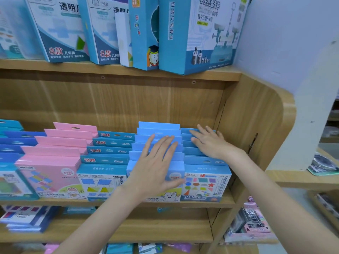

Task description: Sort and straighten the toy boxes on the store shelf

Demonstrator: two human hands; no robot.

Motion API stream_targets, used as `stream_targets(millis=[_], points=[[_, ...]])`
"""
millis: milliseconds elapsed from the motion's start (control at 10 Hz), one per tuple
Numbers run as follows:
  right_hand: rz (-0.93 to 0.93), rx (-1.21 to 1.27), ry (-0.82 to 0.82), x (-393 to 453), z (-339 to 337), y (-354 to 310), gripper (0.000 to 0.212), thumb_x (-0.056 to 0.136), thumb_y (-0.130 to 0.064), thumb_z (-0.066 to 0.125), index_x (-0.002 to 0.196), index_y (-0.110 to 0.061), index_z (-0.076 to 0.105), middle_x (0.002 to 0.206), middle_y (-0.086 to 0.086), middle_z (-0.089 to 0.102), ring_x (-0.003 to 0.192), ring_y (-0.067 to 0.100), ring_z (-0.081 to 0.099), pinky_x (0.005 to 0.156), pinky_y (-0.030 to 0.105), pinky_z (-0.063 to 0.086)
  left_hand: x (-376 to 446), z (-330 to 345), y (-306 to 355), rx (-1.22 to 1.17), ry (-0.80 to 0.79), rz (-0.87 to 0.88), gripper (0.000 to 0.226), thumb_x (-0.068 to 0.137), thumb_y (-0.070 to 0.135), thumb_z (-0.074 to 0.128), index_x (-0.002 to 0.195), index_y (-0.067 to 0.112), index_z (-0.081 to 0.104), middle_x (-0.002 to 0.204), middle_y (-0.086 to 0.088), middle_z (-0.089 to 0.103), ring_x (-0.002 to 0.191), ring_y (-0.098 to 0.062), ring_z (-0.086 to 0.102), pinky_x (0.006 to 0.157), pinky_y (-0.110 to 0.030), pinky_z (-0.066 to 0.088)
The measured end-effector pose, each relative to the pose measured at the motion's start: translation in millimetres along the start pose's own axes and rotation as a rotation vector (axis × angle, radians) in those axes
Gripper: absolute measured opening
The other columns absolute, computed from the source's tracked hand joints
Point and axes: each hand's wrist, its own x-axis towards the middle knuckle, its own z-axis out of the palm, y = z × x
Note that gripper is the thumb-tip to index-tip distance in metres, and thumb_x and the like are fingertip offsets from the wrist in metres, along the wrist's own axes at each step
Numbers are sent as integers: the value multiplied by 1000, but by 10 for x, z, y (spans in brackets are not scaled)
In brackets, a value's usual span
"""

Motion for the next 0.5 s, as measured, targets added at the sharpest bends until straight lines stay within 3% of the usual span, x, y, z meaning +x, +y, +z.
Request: stream_targets(millis=[300,400,500], points=[[15,1,-19,-77,14,-122,51,98,-44,13,146,-28,4,157,-1,-7,143,20,-10,115,51,-6,-158,25,-206,48,-56,-28,83,73,69,39,128,7,49,133,-12,51,123,-25,41,106,-46,21],[-35,67,61,-118,-23,-124,50,98,-43,15,146,-28,8,157,2,0,144,19,-4,116,48,-4,-192,10,-225,18,-3,-2,81,76,68,38,129,8,48,134,-11,50,124,-23,39,106,-45,20],[-166,216,318,-324,-186,-124,49,97,-39,28,143,-22,26,153,2,21,141,16,17,115,33,12,-260,-192,-264,-167,128,-54,72,81,62,43,132,11,43,140,-7,43,127,-20,37,109,-43,17]])
